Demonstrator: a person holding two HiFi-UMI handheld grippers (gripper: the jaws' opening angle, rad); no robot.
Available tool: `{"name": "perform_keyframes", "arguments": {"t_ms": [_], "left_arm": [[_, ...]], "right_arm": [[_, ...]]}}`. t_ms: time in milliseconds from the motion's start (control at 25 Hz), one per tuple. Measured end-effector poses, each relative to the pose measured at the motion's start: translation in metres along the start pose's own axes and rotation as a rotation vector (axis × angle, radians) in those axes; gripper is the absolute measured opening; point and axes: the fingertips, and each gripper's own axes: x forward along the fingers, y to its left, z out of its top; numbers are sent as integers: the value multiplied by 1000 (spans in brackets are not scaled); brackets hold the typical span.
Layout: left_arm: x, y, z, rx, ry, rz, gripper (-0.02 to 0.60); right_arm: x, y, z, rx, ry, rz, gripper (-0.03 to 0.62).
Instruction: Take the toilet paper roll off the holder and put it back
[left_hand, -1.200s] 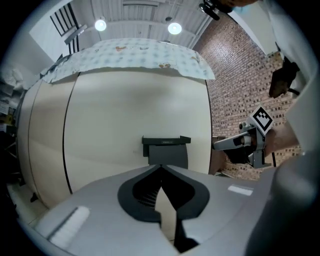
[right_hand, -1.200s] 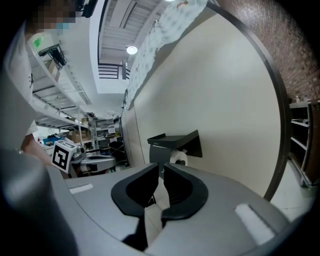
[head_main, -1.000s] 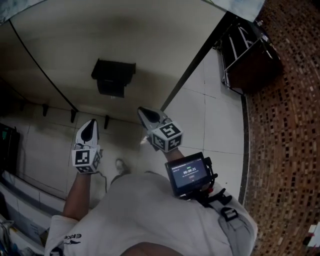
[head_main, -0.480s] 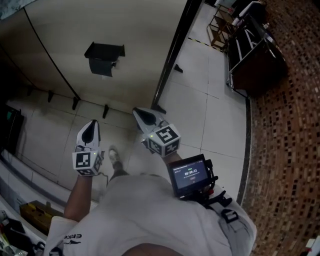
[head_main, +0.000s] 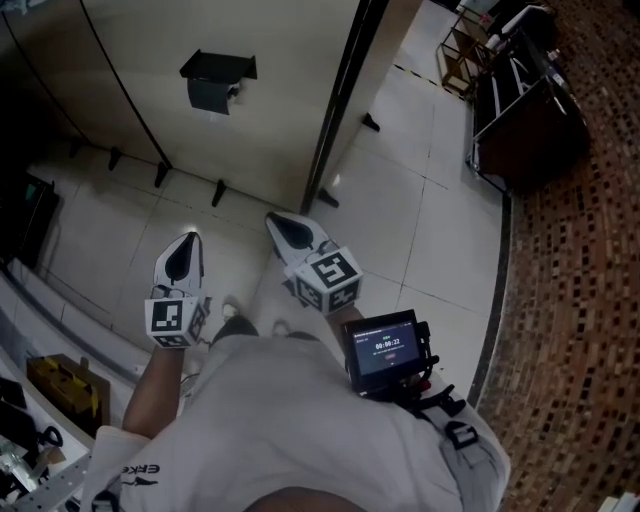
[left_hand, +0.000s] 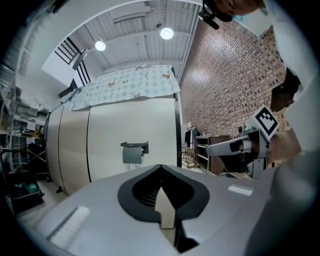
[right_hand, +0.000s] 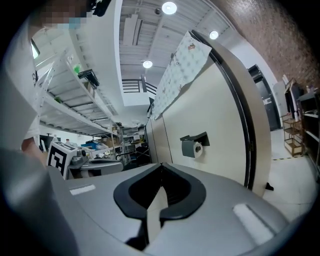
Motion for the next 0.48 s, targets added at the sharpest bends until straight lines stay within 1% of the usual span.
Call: {"name": "perform_keyframes", "arguments": {"t_ms": [120,280,400,480], "left_arm": [[-9,-9,-3,14,10,-20,2],[-13,-20,1,13,-4,-49,2],[-20,-18,7,5,-25,-56,2],[-23,-14,6,-5,-21,-56,3]], "right_arm": [[-8,6,-6,3,9,-3,5],[-15,12,-8,0,19,-15,5],[-17,24,-12,-7,34,-14,5],[-14,32,-15,-12,51,-21,5]]}}
